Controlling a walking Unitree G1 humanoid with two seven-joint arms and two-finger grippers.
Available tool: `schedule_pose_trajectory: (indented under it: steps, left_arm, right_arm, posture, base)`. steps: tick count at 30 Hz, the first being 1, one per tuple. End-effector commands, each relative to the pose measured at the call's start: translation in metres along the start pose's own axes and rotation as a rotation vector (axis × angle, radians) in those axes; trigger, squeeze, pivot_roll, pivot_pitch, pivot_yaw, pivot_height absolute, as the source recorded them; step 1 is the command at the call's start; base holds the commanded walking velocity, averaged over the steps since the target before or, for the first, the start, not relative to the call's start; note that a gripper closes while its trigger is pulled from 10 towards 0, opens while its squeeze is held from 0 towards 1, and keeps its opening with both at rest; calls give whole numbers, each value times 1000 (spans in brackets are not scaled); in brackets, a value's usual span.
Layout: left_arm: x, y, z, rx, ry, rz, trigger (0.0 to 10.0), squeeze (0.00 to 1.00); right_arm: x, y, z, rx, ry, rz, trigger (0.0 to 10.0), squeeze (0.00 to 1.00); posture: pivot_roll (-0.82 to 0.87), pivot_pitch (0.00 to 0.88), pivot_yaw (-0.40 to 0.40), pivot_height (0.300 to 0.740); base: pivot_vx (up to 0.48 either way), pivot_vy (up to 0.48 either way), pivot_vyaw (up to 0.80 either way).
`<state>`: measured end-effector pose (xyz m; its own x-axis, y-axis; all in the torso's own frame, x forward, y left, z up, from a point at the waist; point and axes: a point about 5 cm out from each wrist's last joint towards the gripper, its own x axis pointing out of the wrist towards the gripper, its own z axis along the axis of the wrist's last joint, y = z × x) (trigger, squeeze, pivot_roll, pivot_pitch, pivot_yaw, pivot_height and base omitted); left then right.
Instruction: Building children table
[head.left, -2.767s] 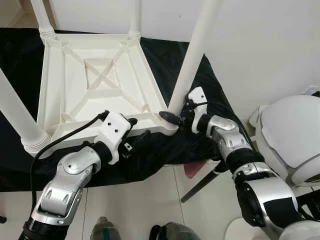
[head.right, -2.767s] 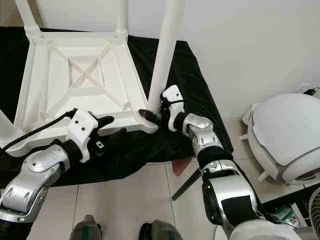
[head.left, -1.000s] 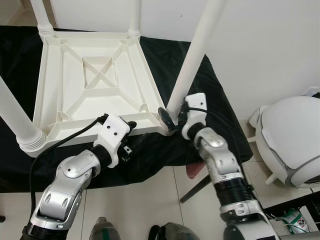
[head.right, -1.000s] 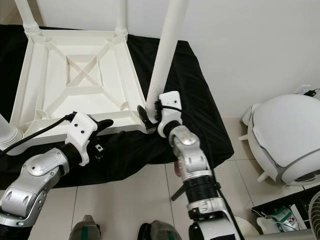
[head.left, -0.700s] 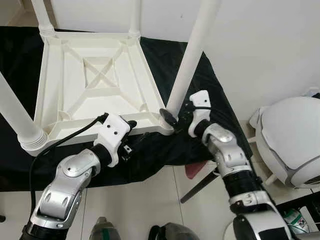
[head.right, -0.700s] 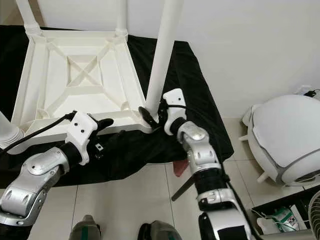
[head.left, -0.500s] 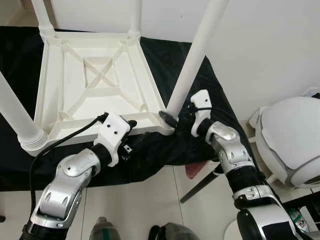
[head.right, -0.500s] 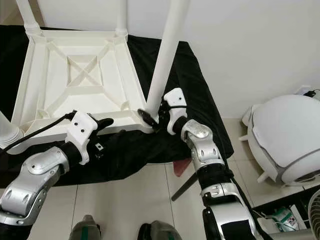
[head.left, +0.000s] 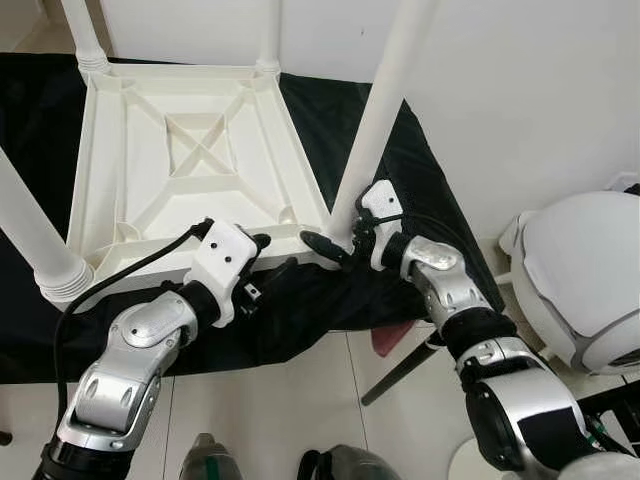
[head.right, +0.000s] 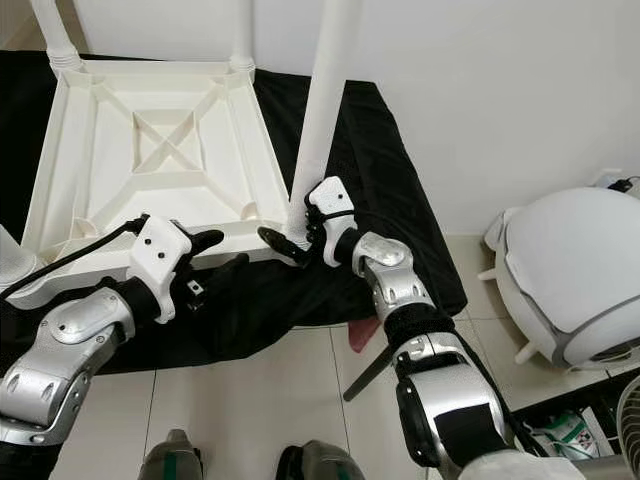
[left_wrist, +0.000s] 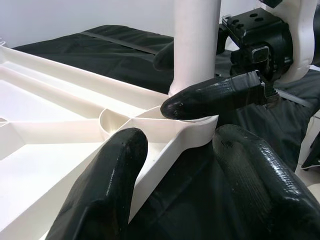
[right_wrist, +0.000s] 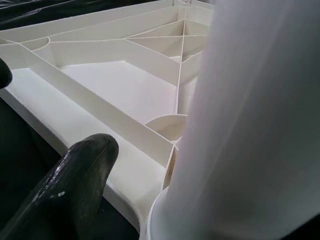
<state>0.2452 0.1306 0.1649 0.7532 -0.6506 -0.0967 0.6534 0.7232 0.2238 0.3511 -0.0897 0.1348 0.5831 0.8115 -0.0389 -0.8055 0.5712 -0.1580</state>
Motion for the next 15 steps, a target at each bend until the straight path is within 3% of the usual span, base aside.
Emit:
schedule_pose_trajectory:
  steps: [1, 2, 3, 4, 15]
  left_arm:
    - [-2, 0, 2, -4, -2, 8, 10000, 0]
    - [-2, 0, 2, -4, -2, 8, 10000, 0]
    - [-2, 0, 2, -4, -1, 9, 10000, 0]
    - [-2, 0, 2, -4, -1, 9, 10000, 0]
    - [0, 1, 3, -1, -7, 1, 10000, 0]
  right_arm:
    - [1, 0, -3, -12, 21, 18, 10000, 0]
    - [1, 0, -3, -12, 21, 18, 10000, 0]
    - [-2, 0, -8, -2, 26, 19, 4431, 0]
    - [-4, 0, -9, 9, 19, 16, 0, 0]
    - [-10, -3, -13, 40, -11, -25, 0, 0]
  posture:
    - [117, 14, -112, 740]
    - [117, 14, -112, 740]
    - [117, 14, -112, 740]
    - [112, 17, -108, 740]
    - [100, 18, -103, 740]
  base:
    - [0, 0, 0]
    - [0, 0, 0]
    - [0, 0, 0]
    - [0, 0, 0]
    - [0, 0, 0]
